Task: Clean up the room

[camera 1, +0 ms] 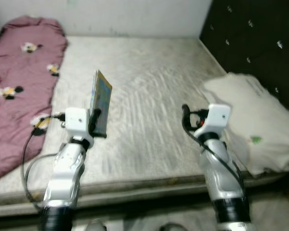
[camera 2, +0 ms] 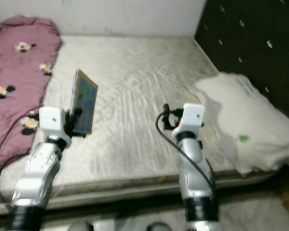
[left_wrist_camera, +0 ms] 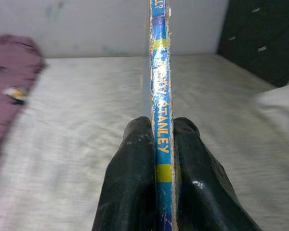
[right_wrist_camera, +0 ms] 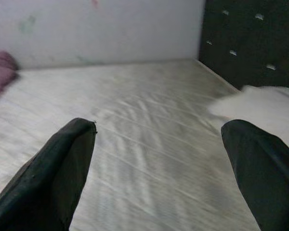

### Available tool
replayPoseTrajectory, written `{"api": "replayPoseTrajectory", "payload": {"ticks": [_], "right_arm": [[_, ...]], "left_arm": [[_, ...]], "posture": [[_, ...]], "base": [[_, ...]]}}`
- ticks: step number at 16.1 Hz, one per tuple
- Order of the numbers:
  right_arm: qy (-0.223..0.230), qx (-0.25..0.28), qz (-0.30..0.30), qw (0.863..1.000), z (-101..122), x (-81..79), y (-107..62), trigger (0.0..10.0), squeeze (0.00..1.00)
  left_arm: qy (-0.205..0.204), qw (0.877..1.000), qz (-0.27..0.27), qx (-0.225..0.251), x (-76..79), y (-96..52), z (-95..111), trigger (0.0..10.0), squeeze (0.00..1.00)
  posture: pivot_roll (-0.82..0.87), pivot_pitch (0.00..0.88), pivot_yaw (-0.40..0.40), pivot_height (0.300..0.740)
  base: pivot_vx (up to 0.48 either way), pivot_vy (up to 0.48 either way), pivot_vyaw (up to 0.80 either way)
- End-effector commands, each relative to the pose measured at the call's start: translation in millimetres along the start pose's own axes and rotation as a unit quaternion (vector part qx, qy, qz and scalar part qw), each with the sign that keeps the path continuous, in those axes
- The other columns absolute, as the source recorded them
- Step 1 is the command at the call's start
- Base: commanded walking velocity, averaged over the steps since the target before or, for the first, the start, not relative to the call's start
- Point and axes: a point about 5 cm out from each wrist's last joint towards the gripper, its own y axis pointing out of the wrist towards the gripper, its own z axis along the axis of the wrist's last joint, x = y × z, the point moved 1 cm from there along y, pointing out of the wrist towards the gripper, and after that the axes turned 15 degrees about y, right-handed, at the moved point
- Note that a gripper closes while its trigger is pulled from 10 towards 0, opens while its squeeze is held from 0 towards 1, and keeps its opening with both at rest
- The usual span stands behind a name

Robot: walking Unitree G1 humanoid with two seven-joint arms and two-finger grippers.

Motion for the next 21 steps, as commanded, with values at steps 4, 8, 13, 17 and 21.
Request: {"api": "replayPoseTrajectory", "payload": {"ticks": [4, 8, 13, 17, 21], "right_arm": [[0.003, 0.012, 0.004, 1.000, 6.7, -2.5, 2.5, 10.0, 0.00], [-0.010, 0.014, 0.025, 1.000, 7.9, -7.2, 2.2, 10.0, 0.00], [-0.012, 0.015, 0.021, 1.000, 9.3, -4.6, 4.0, 10.0, 0.00], [-0.016, 0.015, 0.032, 0.999, 7.6, -7.7, 1.6, 10.0, 0.00], [-0.010, 0.015, 0.025, 1.000, 7.3, -5.0, 2.0, 10.0, 0.00]], "left_arm": [[0.000, 0.999, 0.004, 0.035, -1.1, 3.4, 14.7, 10.0, 0.00], [-0.005, 0.999, 0.012, 0.036, -3.4, 3.1, 14.2, 10.0, 0.00], [-0.002, 0.999, 0.005, 0.043, -3.6, 3.8, 16.0, 10.0, 0.00], [0.000, 0.999, 0.003, 0.045, -3.1, 3.8, 16.5, 10.0, 0.00], [-0.011, 0.998, -0.010, 0.058, -1.8, 1.6, 18.7, 10.0, 0.00]], "posture": [[-0.04, 0.028, -0.039, 0.740], [-0.04, 0.025, -0.045, 0.740], [-0.04, 0.031, -0.046, 0.740], [-0.04, 0.031, -0.044, 0.740], [-0.04, 0.028, -0.045, 0.740]], "base": [[0.000, -0.083, 0.00], [0.000, 0.000, 0.59], [0.000, 0.000, 0.00], [0.000, 0.000, 0.73], [0.233, 0.000, 0.10]]}}
